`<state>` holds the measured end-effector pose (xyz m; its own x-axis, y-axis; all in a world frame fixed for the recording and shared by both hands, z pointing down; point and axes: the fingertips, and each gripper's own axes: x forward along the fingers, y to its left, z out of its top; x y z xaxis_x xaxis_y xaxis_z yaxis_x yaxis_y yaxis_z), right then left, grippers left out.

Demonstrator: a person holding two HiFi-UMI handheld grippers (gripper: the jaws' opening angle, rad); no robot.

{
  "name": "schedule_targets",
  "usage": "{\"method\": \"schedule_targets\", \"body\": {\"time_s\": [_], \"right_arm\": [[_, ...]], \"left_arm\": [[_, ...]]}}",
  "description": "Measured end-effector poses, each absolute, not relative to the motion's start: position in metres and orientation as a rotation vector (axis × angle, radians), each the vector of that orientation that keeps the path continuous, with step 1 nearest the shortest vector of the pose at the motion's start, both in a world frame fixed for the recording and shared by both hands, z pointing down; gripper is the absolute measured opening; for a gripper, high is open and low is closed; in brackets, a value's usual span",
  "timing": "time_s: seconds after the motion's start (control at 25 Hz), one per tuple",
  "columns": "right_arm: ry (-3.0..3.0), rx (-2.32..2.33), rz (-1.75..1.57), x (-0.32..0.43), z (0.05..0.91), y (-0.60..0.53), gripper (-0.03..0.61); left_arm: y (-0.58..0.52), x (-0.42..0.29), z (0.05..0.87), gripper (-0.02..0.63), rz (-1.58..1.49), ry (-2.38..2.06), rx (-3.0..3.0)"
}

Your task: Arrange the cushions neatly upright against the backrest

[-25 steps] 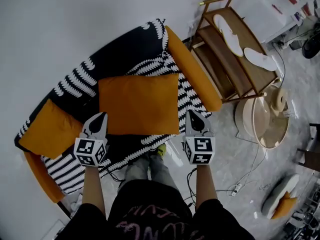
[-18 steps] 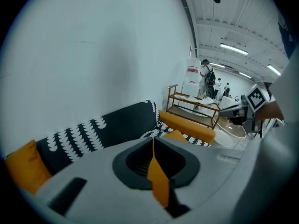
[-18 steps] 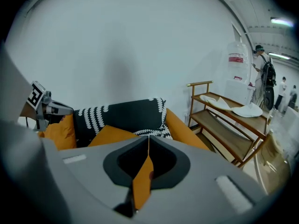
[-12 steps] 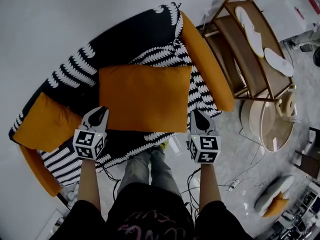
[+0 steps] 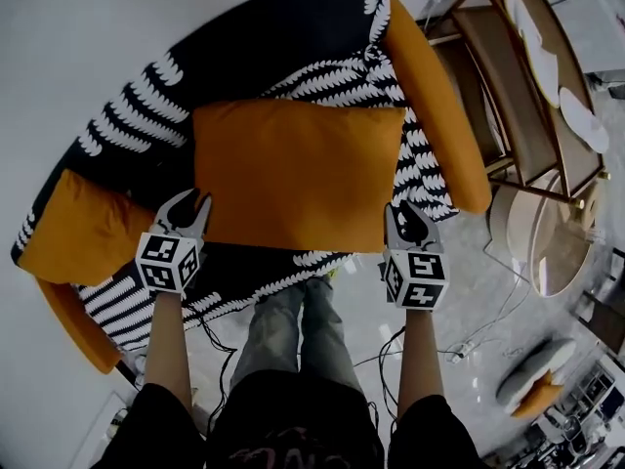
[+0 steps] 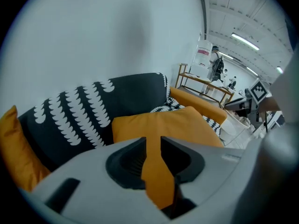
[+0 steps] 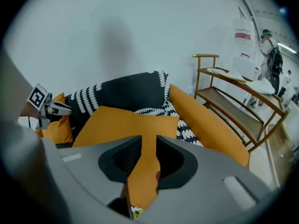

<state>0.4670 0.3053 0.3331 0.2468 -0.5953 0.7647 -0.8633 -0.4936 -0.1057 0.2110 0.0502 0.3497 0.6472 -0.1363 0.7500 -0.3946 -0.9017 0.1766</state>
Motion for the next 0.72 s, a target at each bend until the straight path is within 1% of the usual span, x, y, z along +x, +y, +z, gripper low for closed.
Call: {"method": "schedule_targets", "body": {"time_s": [0.08,0.16,0.44,0.6,0.72], "right_arm": [[-1.339,2.184,1.137,0.467,0.352,0.302,0.111],[-1.333,2.171,1.174,0.467,0.373,0.301,0.138],[-1.307,2.094,1.244,0.464,0.437,0.31,0.177],[-1.28,2.09,1.292,0.475,0.468,0.319,0.238],[-1.268,2.094,1.342,0.481,0.489,0.325,0.265]], "left_arm": [[0.042,0.208,0.37,0.111,1.143,-0.426,2.522],[0.034,0.206,0.388,0.126,1.168,-0.427,2.506],[0.018,0.193,0.442,0.193,1.226,-0.414,2.477],[0.007,0.191,0.468,0.234,1.222,-0.459,2.438],[0.003,0.189,0.484,0.247,1.242,-0.463,2.428]]}}
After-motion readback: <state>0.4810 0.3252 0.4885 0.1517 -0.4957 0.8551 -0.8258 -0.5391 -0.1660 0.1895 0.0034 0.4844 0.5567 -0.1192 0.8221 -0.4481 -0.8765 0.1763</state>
